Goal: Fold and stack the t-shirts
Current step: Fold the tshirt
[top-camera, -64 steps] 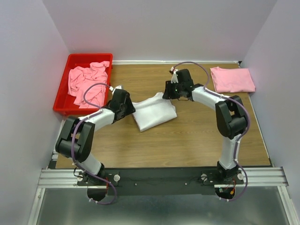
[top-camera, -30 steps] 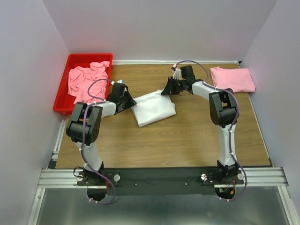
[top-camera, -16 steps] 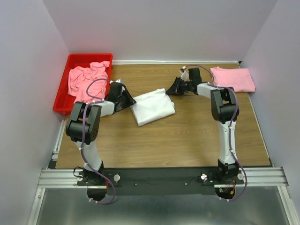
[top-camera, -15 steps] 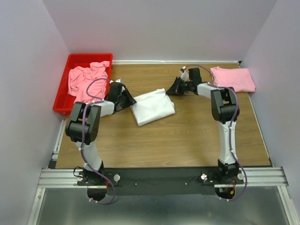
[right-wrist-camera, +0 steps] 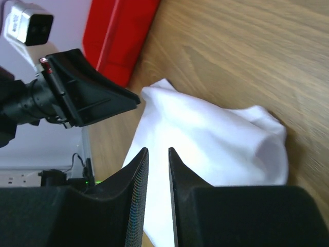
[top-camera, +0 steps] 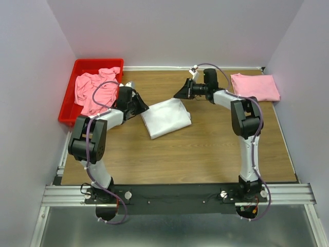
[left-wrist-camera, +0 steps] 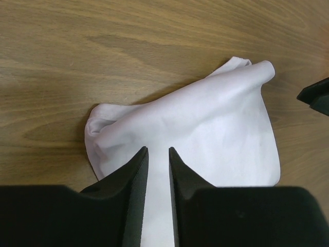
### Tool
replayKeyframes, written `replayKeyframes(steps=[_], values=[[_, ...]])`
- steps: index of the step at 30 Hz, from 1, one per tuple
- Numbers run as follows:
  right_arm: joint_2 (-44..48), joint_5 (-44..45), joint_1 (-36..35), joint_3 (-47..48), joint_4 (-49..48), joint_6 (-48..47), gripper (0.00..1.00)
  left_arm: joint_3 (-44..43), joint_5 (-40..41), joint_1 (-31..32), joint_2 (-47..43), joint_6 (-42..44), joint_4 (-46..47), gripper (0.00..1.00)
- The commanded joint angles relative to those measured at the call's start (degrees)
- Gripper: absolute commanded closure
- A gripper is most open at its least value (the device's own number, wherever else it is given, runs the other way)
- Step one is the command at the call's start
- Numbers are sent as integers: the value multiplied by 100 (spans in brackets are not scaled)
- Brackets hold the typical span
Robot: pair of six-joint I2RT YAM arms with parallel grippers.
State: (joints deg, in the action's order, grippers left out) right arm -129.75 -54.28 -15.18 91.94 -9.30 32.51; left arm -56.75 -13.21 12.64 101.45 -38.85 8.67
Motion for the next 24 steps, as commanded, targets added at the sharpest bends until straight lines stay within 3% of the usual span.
replayKeyframes(steps=[1,8,15,19,24], values=[[-550,-636,-82,-27,-1282,869,71,33,73,-34,217,-8,135,74],[-1754,-637,-90,1192,-1601,1608,70,-73,30,-254,805,-149,285,76],[-2414,-373,-47,1467,-1601,1960,67,-126,-278,-341,1088,-167,355,80],[-2011,-153,50,1178,-1592,1935,56,-99,-296,-368,842,-132,302,77],[-661,32,129,308,-1549,1715,48,-169,-208,-368,-26,-26,22,60]])
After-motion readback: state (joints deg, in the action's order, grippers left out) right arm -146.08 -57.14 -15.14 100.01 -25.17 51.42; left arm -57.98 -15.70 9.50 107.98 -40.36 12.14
